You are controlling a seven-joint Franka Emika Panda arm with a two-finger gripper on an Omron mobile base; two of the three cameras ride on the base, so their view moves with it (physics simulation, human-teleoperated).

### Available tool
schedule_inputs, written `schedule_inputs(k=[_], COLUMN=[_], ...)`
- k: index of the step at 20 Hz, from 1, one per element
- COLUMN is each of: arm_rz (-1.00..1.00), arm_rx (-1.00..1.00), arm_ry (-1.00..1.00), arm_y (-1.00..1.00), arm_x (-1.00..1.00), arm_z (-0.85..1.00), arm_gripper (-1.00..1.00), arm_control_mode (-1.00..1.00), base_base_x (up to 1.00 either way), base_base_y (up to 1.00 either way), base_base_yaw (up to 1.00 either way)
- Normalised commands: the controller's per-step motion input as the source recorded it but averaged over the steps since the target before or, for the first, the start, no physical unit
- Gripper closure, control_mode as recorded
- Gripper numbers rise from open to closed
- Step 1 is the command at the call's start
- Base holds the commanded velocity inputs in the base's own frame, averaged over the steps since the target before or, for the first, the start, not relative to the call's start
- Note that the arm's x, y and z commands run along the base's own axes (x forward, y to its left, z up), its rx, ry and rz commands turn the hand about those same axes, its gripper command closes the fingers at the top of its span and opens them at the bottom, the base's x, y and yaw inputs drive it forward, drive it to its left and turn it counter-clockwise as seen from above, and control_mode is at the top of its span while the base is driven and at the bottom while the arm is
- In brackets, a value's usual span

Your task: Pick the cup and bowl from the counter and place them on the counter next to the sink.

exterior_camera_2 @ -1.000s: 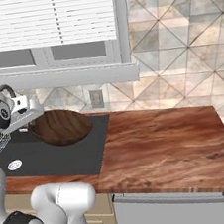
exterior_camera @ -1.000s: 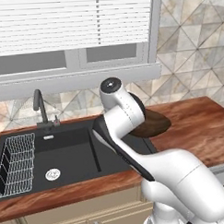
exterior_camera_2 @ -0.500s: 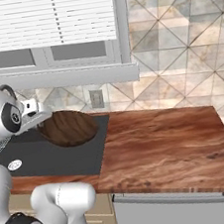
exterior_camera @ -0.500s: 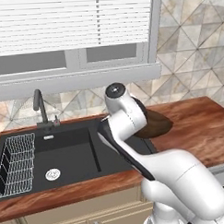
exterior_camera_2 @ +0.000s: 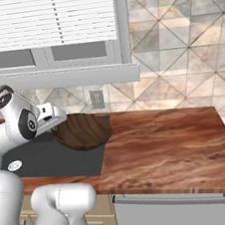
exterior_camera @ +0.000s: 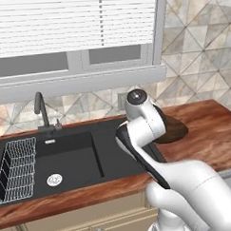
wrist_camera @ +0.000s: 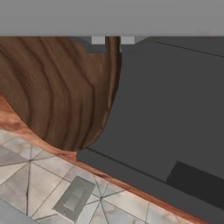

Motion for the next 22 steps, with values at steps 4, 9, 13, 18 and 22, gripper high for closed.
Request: schedule_inputs(k=[4, 9, 13, 18, 22], arm_rz=[0.0, -0.01, 0.0, -0.01, -0.02], arm_rx=[0.0, 0.0, 0.0, 0.0, 0.0], arm_ry=[0.0, 0.07, 0.12, 0.11, 0.04], arm_y=[-0.24, -0.25, -0.24, -0.27, -0.28], arm_x=[0.0, 0.0, 0.0, 0.0, 0.0], arm_z=[-0.18, -0.19, -0.02, -0.07, -0.08], arm_gripper=[1.0, 1.0, 1.0, 1.0, 1.0], arm_control_mode=[-1.0, -1.0, -1.0, -1.0, -1.0], base_base_x=[0.0, 0.0, 0.0, 0.0, 0.0], base_base_y=[0.0, 0.0, 0.0, 0.0, 0.0], base_base_yaw=[0.0, 0.0, 0.0, 0.0, 0.0])
